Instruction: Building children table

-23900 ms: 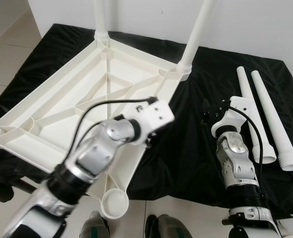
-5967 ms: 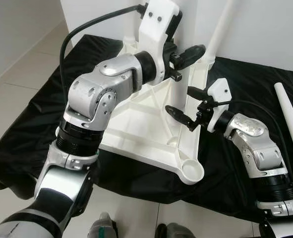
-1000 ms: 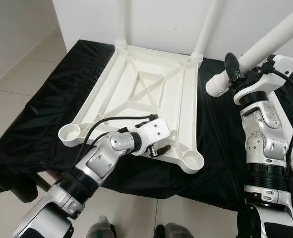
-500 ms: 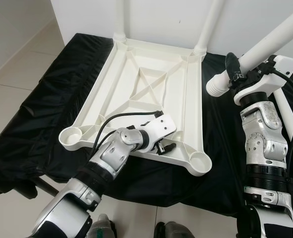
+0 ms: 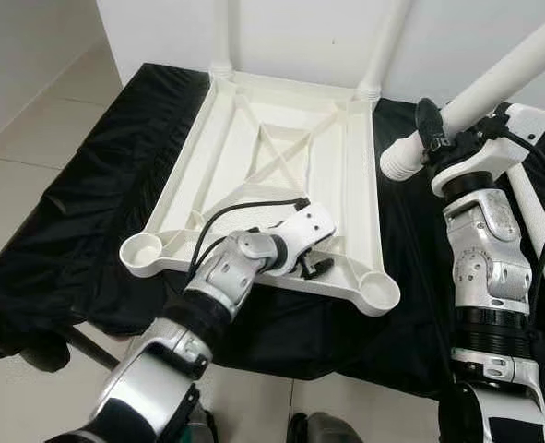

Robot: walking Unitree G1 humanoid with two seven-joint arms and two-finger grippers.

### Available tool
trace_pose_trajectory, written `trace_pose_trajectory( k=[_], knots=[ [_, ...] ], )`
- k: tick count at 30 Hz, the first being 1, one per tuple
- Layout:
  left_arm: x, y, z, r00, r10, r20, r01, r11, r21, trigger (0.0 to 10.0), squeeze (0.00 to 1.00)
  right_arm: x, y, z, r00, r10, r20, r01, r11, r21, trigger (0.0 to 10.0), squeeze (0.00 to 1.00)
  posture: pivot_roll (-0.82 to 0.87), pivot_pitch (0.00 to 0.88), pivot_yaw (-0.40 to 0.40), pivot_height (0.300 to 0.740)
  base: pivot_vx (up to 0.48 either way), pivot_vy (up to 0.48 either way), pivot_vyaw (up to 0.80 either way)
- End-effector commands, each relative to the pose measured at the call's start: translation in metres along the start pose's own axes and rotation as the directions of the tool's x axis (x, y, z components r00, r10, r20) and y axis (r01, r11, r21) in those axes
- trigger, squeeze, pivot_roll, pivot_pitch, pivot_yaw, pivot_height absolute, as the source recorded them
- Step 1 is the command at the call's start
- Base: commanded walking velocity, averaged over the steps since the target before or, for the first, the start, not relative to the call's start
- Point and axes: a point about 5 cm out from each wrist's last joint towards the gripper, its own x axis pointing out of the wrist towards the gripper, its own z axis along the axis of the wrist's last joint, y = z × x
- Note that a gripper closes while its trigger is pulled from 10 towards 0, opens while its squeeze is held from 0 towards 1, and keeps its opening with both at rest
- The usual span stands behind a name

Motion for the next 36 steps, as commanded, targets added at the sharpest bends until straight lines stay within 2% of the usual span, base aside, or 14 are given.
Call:
trace_pose_trajectory(
  k=[1,4,6,7,9,14,16,17,18,19,22,26,32,36],
  knots=[
    [-0.009,0.031,0.012,0.839,0.542,0.053,-0.541,0.841,-0.025,10.0,0.00,-0.002,0.003,0.002,1.000,0.009,0.006,-0.010,1.000,0.005,10.0,0.00,0.00,0.063,-0.027,0.740,0.000,0.000,0.00],
    [-0.016,0.033,0.020,0.850,0.513,0.116,-0.505,0.858,-0.094,10.0,0.00,-0.005,0.004,-0.001,1.000,0.015,-0.010,-0.015,1.000,0.006,10.0,0.00,0.00,0.065,-0.026,0.740,0.000,0.000,0.00],
    [-0.016,0.033,0.020,0.850,0.513,0.116,-0.505,0.858,-0.094,10.0,0.00,-0.005,0.004,-0.001,1.000,0.015,-0.010,-0.015,1.000,0.006,10.0,0.00,0.00,0.065,-0.026,0.740,0.000,0.000,0.00],
    [-0.024,0.033,0.024,0.861,0.481,0.166,-0.469,0.877,-0.107,10.0,0.00,-0.006,0.004,-0.003,1.000,0.020,-0.020,-0.020,1.000,0.011,10.0,0.00,0.01,0.065,-0.027,0.740,0.000,0.000,0.00],
    [-0.041,0.034,0.030,0.867,0.419,0.271,-0.422,0.905,-0.051,10.0,0.00,-0.008,0.006,-0.005,0.999,0.029,-0.031,-0.029,0.999,0.020,10.0,0.00,0.01,0.065,-0.029,0.740,0.000,0.000,0.00],
    [-0.059,0.036,0.026,0.881,0.361,0.307,-0.383,0.924,0.013,10.0,0.00,-0.007,0.007,-0.006,0.999,0.040,-0.035,-0.039,0.999,0.027,10.0,0.00,0.01,0.065,-0.036,0.740,0.000,0.000,0.00],
    [-0.069,0.029,0.025,0.908,0.259,0.331,-0.288,0.957,0.039,10.0,0.00,-0.006,0.007,-0.006,0.998,0.050,-0.037,-0.049,0.998,0.031,10.0,0.00,0.03,0.067,-0.045,0.740,0.000,0.000,0.00],
    [-0.069,0.029,0.025,0.908,0.259,0.331,-0.288,0.957,0.039,10.0,0.00,-0.006,0.007,-0.006,0.998,0.050,-0.037,-0.049,0.998,0.031,10.0,0.00,0.03,0.067,-0.045,0.740,0.000,0.000,0.00],
    [-0.075,0.011,0.025,0.925,0.114,0.363,-0.152,0.985,0.078,10.0,0.00,-0.003,0.008,-0.006,0.997,0.061,-0.041,-0.060,0.998,0.032,10.0,0.00,0.03,0.068,-0.055,0.740,0.000,0.000,0.00],
    [-0.077,0.003,0.026,0.925,0.062,0.375,-0.102,0.991,0.089,10.0,0.00,-0.003,0.009,-0.006,0.997,0.065,-0.043,-0.064,0.997,0.031,10.0,0.00,0.03,0.068,-0.055,0.740,0.000,0.000,0.00],
    [-0.077,-0.005,0.024,0.931,0.007,0.365,-0.053,0.992,0.116,10.0,0.00,-0.002,0.009,-0.006,0.997,0.069,-0.045,-0.068,0.997,0.031,10.0,0.00,0.04,0.069,-0.059,0.740,0.000,0.000,0.00],
    [-0.069,-0.015,0.011,0.959,-0.050,0.278,0.018,0.993,0.116,10.0,0.00,0.000,0.009,-0.007,0.996,0.076,-0.055,-0.074,0.997,0.027,10.0,0.00,0.04,0.067,-0.064,0.740,0.000,0.000,0.00],
    [-0.064,-0.020,0.008,0.964,-0.080,0.252,0.045,0.989,0.142,10.0,0.00,0.000,0.009,-0.007,0.995,0.073,-0.063,-0.072,0.997,0.026,10.0,0.00,0.03,0.063,-0.066,0.740,0.000,0.000,0.00],
    [-0.060,-0.032,0.006,0.964,-0.147,0.220,0.105,0.975,0.195,10.0,0.00,0.001,0.006,-0.006,0.995,0.070,-0.064,-0.069,0.997,0.020,10.0,0.00,0.03,0.062,-0.065,0.740,0.000,0.000,0.00]
  ],
)
